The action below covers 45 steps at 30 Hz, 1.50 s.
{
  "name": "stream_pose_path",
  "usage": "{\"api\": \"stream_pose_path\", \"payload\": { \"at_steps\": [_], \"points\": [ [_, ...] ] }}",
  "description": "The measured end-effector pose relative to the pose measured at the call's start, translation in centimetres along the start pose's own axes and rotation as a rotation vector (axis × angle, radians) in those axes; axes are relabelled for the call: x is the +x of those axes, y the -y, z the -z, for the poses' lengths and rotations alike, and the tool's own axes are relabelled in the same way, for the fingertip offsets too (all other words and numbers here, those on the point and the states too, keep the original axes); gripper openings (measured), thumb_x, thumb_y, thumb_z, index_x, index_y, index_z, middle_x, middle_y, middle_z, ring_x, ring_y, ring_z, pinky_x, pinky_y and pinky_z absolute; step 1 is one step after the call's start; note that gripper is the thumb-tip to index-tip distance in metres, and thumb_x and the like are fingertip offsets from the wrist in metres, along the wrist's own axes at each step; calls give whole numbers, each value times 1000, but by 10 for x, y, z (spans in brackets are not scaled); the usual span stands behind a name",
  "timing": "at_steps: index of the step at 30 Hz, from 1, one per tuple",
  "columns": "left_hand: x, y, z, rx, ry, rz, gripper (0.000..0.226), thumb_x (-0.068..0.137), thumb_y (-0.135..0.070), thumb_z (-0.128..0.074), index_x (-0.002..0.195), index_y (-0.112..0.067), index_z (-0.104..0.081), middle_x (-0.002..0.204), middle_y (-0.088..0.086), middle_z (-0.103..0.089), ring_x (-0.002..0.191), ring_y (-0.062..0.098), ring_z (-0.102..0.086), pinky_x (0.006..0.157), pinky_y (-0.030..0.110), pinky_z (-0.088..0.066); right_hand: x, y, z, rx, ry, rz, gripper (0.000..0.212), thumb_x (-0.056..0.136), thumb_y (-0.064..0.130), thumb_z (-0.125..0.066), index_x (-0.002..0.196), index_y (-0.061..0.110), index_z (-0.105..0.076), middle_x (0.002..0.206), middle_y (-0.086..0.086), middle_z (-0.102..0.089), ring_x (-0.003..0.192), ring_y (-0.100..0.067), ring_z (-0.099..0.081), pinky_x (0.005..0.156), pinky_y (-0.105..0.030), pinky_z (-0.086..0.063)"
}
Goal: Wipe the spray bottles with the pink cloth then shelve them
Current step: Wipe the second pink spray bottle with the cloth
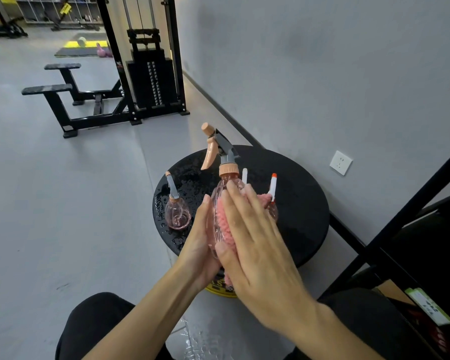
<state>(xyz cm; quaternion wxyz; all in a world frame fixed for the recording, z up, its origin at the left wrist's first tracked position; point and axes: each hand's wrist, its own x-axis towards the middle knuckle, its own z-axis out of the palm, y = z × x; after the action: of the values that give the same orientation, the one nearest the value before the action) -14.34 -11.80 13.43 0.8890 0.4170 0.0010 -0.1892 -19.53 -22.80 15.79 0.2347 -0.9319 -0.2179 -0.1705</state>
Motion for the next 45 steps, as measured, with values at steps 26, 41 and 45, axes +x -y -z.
{"api": "stream_pose_path", "payload": {
  "at_steps": [26, 41, 45],
  "points": [
    [-7, 0, -2, 42, 11, 84, 55, 90, -66, -34, 105, -35, -77, 117, -2, -72, 100, 17, -70, 68, 33, -58, 31, -4, 16, -80, 11, -19, 68, 99, 49, -14, 156, 15, 3, 164, 1, 12, 149, -9, 18, 122, -35, 9],
    [-1, 3, 0, 30, -12, 80, 52, 96, -61, -35, 135, -33, -57, 130, -1, -67, 113, 16, -67, 83, 37, -59, 28, -4, 12, -2, -87, -26, 58, 103, 32, -28, 155, 9, -19, 165, -2, -5, 152, -14, 9, 123, -36, 1],
    [3, 0, 7, 23, -55, 92, 61, 98, -63, -32, 139, -25, -55, 137, 5, -62, 126, 22, -59, 103, 43, -49, 5, 3, 2, -112, -99, -54, 58, 101, 35, -27, 155, 15, -22, 165, 4, -12, 153, -19, -3, 121, -47, -12]
  ]
}}
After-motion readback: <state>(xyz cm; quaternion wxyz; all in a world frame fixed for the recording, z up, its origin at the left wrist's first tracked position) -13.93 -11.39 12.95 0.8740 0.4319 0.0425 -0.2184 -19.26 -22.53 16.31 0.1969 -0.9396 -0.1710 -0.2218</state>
